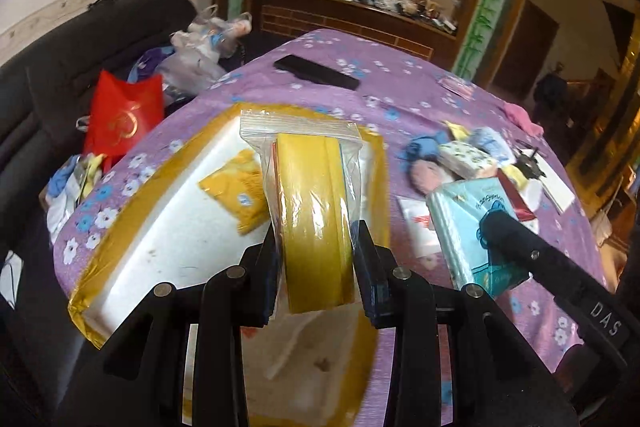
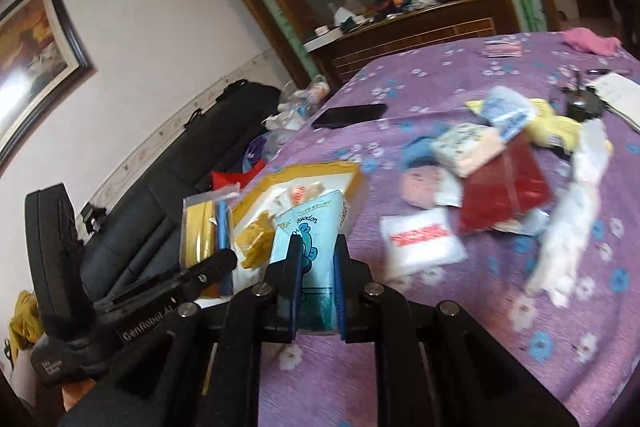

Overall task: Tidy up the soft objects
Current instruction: 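Carry sponge and teal packet into the yellow-edged box and open both grippers, then grasp lemon-print tissue pack with left gripper while right gripper grasps white towel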

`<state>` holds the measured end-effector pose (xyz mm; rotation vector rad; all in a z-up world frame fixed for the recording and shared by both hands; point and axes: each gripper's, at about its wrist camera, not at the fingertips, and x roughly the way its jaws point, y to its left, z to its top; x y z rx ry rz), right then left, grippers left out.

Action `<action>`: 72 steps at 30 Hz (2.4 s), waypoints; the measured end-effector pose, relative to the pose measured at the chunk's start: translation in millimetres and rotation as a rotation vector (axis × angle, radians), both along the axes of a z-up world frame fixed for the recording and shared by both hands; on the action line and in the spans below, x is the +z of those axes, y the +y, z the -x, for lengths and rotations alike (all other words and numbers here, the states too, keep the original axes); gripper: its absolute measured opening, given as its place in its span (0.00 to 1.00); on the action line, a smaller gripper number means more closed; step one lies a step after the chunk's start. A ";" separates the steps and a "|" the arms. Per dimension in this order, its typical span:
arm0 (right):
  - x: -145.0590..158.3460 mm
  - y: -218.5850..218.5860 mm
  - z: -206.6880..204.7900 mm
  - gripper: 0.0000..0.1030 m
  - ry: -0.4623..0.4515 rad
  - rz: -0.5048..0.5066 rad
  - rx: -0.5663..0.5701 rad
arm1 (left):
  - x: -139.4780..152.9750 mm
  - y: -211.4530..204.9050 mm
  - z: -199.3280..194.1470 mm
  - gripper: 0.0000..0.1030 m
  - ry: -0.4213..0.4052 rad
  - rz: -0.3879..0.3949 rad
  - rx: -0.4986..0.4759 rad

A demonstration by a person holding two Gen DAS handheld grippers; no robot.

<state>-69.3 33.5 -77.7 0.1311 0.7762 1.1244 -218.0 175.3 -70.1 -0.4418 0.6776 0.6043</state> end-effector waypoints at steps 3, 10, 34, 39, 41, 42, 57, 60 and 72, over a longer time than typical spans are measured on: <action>-1.0 14.3 -3.1 0.11 0.001 0.014 0.004 | -1.9 15.1 6.5 0.32 -0.014 0.026 0.024; -6.0 59.2 -25.2 0.11 0.064 0.021 0.015 | 1.8 58.5 1.9 0.32 -0.012 0.035 0.048; -9.5 80.5 -18.1 0.62 0.064 0.025 0.088 | -3.0 73.9 -6.1 0.61 -0.041 0.154 0.050; 0.2 3.7 -33.1 0.63 0.100 0.018 -0.004 | 15.3 28.2 -18.9 0.61 -0.106 0.165 -0.035; -0.6 -37.2 -49.7 0.63 0.123 -0.007 -0.074 | 18.5 10.9 -35.2 0.61 -0.109 0.184 -0.092; -2.1 -48.5 -56.3 0.63 0.128 -0.005 -0.102 | 18.7 0.6 -47.6 0.61 -0.101 0.191 -0.125; -68.1 -115.5 -140.2 0.63 0.324 -0.002 -0.406 | -6.4 -34.1 -160.0 0.61 0.010 0.271 -0.219; -66.3 -110.9 -139.6 0.62 0.287 0.036 -0.395 | -2.8 -34.0 -168.3 0.61 0.017 0.257 -0.215; -66.3 -88.6 -132.6 0.62 0.216 0.157 -0.354 | -18.8 -25.5 -281.3 0.61 0.174 0.220 -0.182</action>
